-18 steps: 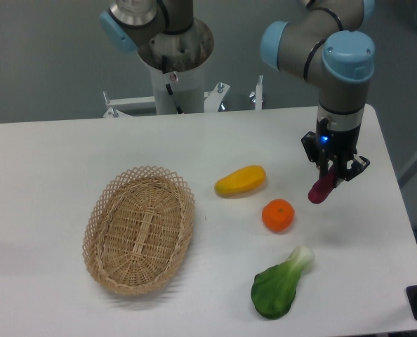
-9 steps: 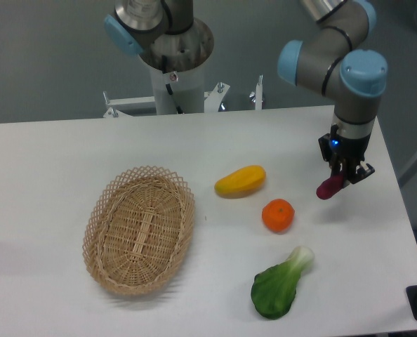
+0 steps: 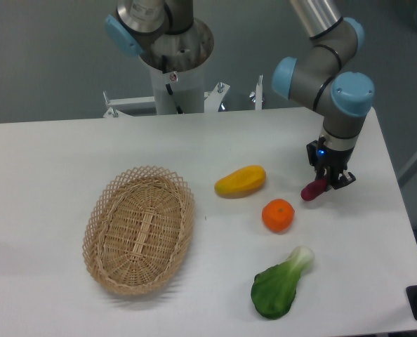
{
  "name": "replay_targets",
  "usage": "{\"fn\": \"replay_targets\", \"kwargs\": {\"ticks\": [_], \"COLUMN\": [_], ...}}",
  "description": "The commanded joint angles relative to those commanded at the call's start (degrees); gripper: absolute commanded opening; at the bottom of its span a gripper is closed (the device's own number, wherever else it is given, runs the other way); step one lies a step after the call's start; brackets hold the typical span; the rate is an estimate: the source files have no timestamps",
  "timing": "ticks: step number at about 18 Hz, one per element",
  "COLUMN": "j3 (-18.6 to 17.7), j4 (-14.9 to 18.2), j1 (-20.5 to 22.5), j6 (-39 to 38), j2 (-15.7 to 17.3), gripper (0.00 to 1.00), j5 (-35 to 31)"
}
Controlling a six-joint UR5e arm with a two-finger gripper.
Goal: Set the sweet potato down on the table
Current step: 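Lower the held purple sweet potato toward the table with the gripper, then open the gripper to release the sweet potato onto the table, then raise the open gripper away from the sweet potato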
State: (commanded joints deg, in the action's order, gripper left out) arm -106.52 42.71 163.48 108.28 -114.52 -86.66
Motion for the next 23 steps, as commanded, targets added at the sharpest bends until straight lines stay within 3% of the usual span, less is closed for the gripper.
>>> {"fn": "replay_targets", "kwargs": {"ticks": [2, 3, 4, 7, 11, 18, 23], "j3": [-0.09, 0.09, 0.26, 0.7, 2.28, 4.57, 7.55], "j4": [0.0, 0.0, -0.09, -1.75, -2.11, -1.85, -2.2], "j1": [0.0, 0.0, 0.0, 0.09, 0.09, -0.79, -0.62], "j6": [0.0, -0.17, -0.44, -0.35, -2.89, -16.06, -19.78], "j2": [0.09, 0.0, 0.09, 0.17, 2.45, 7.29, 8.35], "gripper": [0.42, 0.49, 0.57, 0.98, 1.0, 1.0, 1.0], "j5": [0.0, 0.0, 0.09, 0.44, 0.53, 1.85, 2.73]}}
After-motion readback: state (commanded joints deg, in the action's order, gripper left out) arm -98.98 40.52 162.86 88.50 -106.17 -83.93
